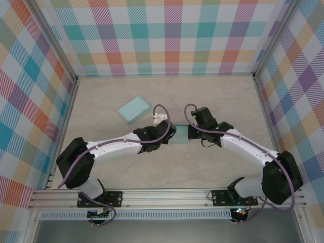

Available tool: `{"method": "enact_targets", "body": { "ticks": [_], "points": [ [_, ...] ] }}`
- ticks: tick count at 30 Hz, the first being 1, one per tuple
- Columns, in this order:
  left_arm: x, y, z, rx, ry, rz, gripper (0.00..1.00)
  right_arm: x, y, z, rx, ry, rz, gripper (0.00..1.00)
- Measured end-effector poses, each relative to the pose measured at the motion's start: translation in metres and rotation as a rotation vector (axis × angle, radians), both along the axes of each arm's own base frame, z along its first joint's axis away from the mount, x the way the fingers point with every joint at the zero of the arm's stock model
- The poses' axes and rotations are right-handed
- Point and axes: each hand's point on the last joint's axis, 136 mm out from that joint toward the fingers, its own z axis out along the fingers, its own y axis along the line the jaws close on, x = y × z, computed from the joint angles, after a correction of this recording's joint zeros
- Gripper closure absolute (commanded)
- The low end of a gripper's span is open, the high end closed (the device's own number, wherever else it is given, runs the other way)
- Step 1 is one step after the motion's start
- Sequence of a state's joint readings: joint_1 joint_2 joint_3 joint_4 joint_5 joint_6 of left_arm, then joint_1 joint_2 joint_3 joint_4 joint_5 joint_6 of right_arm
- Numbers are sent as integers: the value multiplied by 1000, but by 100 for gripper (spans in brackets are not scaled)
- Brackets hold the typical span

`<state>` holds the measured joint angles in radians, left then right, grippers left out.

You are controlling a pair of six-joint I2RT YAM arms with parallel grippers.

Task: Fold the paper box

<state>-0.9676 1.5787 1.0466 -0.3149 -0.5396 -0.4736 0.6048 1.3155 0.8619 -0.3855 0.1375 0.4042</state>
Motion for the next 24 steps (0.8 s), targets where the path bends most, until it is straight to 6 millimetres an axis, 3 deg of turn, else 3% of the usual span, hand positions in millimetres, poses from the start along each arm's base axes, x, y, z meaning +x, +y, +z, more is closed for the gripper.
{"method": "enact_targets", "body": {
  "ticks": [4, 10, 16, 24],
  "points": [
    [-8, -1, 0, -25, 19, -26, 53, -1, 1, 0, 2, -2, 5, 100],
    [-13, -6, 11, -69, 18, -48, 33, -2, 4, 0, 1, -3, 27, 100],
    [-14, -6, 25, -112, 1, -42, 4, -3, 4, -1, -4, -3, 38, 100],
    [-7, -2, 59, -301, -38, 1, 0, -3, 4, -1, -8, -5, 48, 100]
  ]
}}
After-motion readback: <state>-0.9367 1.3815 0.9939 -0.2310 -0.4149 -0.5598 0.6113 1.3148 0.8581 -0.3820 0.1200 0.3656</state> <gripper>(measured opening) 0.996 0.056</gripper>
